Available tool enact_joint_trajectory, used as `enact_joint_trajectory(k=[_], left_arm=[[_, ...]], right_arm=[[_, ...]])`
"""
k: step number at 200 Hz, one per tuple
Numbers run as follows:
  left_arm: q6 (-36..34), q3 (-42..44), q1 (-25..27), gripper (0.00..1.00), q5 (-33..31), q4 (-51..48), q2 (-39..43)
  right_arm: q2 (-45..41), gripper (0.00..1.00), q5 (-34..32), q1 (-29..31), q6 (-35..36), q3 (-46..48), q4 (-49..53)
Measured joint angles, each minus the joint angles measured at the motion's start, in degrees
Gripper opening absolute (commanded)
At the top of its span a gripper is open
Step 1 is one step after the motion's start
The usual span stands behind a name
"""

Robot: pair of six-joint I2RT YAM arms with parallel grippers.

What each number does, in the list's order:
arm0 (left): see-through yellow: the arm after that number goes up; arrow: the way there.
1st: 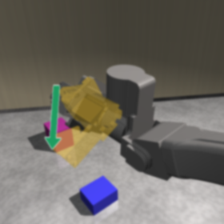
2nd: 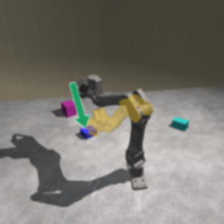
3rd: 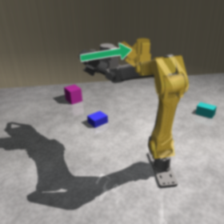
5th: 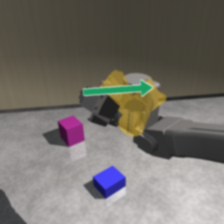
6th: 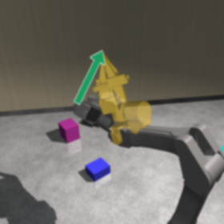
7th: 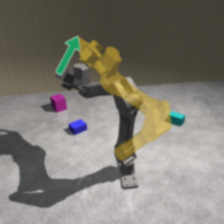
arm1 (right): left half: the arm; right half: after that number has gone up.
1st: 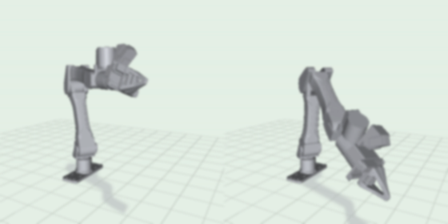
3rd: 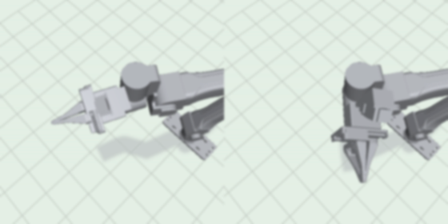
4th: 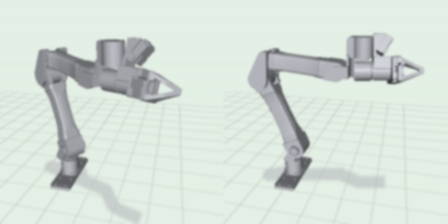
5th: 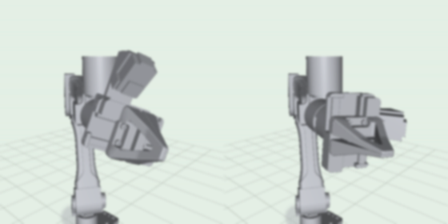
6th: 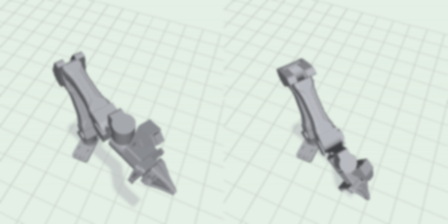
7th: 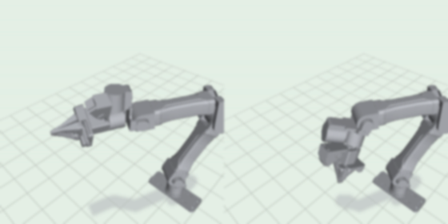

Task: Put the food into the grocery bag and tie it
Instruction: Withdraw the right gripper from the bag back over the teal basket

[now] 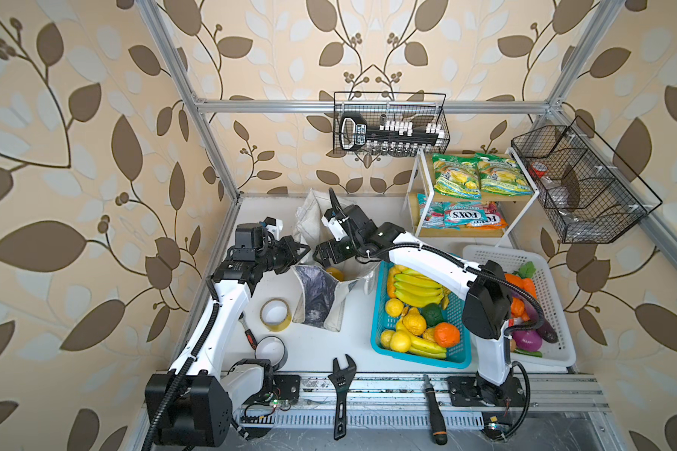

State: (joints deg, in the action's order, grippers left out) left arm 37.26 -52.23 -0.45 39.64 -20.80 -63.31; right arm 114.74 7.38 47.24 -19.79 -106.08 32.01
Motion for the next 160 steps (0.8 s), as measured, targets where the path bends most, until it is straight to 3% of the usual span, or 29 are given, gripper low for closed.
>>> enact_joint_trajectory(k=[61,117,160], left_arm=[[0.0,0.1,0.0,0.00,0.9,0.1,0.0],[-0.1,0.1,0.0,0.00,-1.5,-1.6,1.7],[-0.4,0.1,0.0,0.00,-2.2,-2.2,2.2]], right_arm=[[-13.8,1.00,-6.3,0.6,3.8,1.9,0.7],[-37.3,1.00,-8.7,-3.1,6.8,19.4,-7.9],[-49.6,1.00,-10.3,-4.8,5.9,31.3,-3.7]])
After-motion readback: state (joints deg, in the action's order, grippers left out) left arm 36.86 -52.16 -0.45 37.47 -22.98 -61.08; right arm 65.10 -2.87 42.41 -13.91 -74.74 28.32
